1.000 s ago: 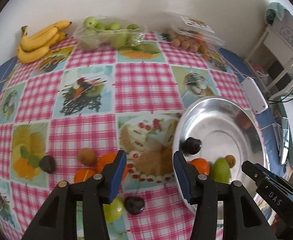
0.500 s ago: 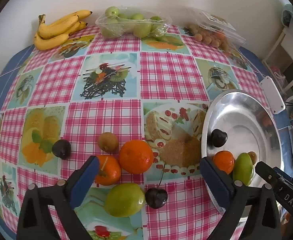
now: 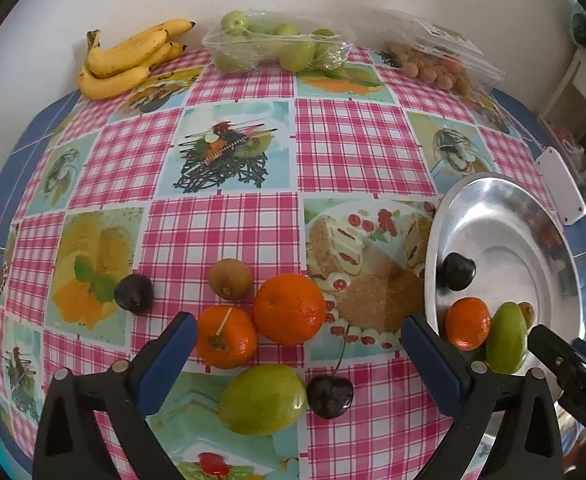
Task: Organize fruits
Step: 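Move both tools back toward the loose fruits beside the bowl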
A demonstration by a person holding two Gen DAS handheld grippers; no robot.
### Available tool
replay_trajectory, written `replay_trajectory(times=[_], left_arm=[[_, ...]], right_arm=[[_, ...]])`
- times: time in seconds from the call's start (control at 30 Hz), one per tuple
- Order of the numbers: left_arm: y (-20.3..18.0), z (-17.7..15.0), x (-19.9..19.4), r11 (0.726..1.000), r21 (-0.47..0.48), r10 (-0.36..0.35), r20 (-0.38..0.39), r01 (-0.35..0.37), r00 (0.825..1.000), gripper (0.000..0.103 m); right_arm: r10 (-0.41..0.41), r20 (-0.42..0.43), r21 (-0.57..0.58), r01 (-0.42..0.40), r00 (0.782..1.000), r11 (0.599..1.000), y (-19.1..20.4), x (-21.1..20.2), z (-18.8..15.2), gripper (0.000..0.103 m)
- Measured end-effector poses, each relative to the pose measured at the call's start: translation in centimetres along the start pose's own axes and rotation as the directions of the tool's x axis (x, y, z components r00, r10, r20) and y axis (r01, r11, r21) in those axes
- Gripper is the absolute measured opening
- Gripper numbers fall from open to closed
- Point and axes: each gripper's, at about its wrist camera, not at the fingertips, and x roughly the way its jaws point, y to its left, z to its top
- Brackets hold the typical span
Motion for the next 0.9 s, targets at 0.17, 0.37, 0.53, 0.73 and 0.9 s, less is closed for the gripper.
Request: replay_trajectory(times=[0.17,0.37,0.53,0.73,0.9], left_arm=[[0.1,-0.1,0.1,1.0,-0.008,0.006,-0.007,-0.006,1.0,0.103],[0.5,0.0,0.0,1.0,-0.021,0.007,-0.009,-0.007,1.0,0.103],[1.0,-0.1,-0.5,1.0,-0.028,0.008,-0.003,-0.008,1.0,0.103],[2.7,0.1,-1.4,0.997,-0.073,0.001,0.013,0.0,1.0,0.103],[5.2,0.2,-2.1,0.991,-0.134,0.004,0.026,-0.001,1.0,0.103]], right_arm=[[0.003,0.011,-0.011,-0.003,1.0,1.0,0.1,0.0,0.0,0.102],[-0.004,0.004,-0.01,0.004,1.0,1.0,0.0,0.2,0.0,0.102],[-0.013,0.0,-0.021,0.013,1.0,1.0,0.1,0.2,0.0,0.102],[-0.011,0.019,-0.025,0.011,1.0,1.0,0.4,-0.2,-0.1,0.102],[0.048,0.057,-0.036,-0.046,0.997,0.998,1.5,-1.2,-0.2,0.102]])
